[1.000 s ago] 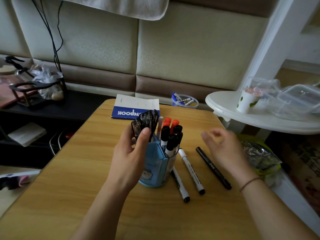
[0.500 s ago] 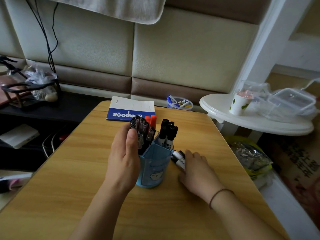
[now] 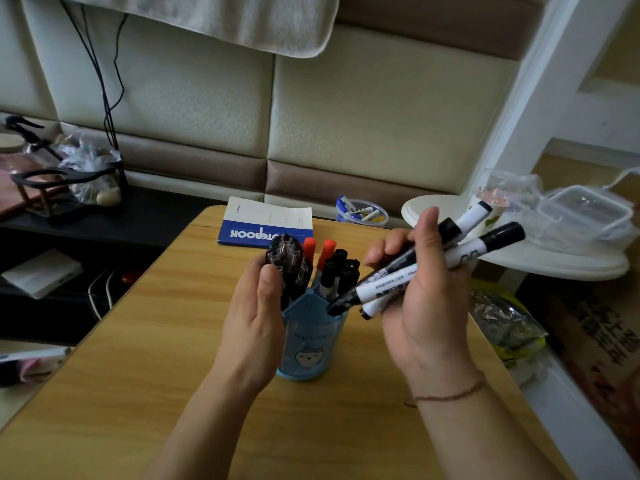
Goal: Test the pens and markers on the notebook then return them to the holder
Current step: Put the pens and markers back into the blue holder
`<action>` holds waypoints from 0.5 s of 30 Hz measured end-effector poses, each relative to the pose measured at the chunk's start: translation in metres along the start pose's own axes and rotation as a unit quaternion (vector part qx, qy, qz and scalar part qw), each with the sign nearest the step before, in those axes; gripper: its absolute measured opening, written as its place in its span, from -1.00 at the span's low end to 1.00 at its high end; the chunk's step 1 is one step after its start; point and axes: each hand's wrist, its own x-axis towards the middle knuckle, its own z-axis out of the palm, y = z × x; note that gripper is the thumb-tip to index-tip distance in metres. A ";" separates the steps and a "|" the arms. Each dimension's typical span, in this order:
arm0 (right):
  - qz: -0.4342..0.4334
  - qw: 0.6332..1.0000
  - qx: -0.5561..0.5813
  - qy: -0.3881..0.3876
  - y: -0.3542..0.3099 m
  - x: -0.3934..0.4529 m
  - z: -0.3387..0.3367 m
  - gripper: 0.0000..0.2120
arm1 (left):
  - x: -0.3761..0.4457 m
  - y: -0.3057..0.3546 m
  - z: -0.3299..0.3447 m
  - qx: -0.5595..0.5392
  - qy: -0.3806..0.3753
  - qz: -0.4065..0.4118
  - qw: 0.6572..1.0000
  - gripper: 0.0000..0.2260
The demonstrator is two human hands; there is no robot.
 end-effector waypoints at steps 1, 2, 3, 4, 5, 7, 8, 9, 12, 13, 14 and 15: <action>-0.015 1.000 -0.015 0.003 0.004 -0.004 0.005 -0.73 | 0.000 0.000 0.000 0.009 0.004 0.001 1.000 -0.31; -0.028 0.999 -0.037 0.016 0.008 -0.008 0.009 -0.75 | -0.001 0.000 0.000 0.015 0.009 0.002 1.000 -0.33; -0.032 0.997 -0.056 0.034 0.011 -0.011 0.012 -0.77 | -0.001 0.000 0.001 0.017 0.015 0.003 1.000 -0.36; -0.027 0.996 -0.068 0.048 0.014 -0.013 0.013 -0.79 | 0.000 0.000 0.000 0.015 0.021 0.005 1.000 -0.39; -0.017 0.995 -0.076 0.056 0.017 -0.014 0.014 -0.81 | 0.000 0.000 0.000 0.013 0.024 0.006 1.000 -0.41; 0.001 0.995 -0.084 0.058 0.023 -0.015 0.014 -0.82 | 0.001 0.001 0.000 0.011 0.023 0.008 1.000 -0.43; 0.002 0.995 -0.087 0.058 0.026 -0.014 0.014 -0.81 | 0.002 0.000 0.000 0.012 0.022 0.010 1.000 -0.44; 0.002 0.994 -0.086 0.061 0.027 -0.014 0.015 -0.80 | 0.002 0.001 -0.001 0.012 0.022 0.013 1.000 -0.45; 0.001 0.995 -0.076 0.064 0.027 -0.007 0.019 -0.81 | 0.002 0.001 0.000 0.018 0.027 0.008 0.999 -0.46; -0.004 0.995 -0.072 0.061 0.026 -0.004 0.020 -0.81 | 0.002 0.001 0.001 0.020 0.027 0.006 0.999 -0.47; -0.010 0.996 -0.069 0.054 0.024 -0.001 0.021 -0.79 | 0.002 0.001 0.001 0.020 0.028 0.005 0.999 -0.48; -0.016 0.996 -0.071 0.045 0.024 0.002 0.022 -0.77 | 0.002 0.001 0.001 0.019 0.028 0.006 0.999 -0.50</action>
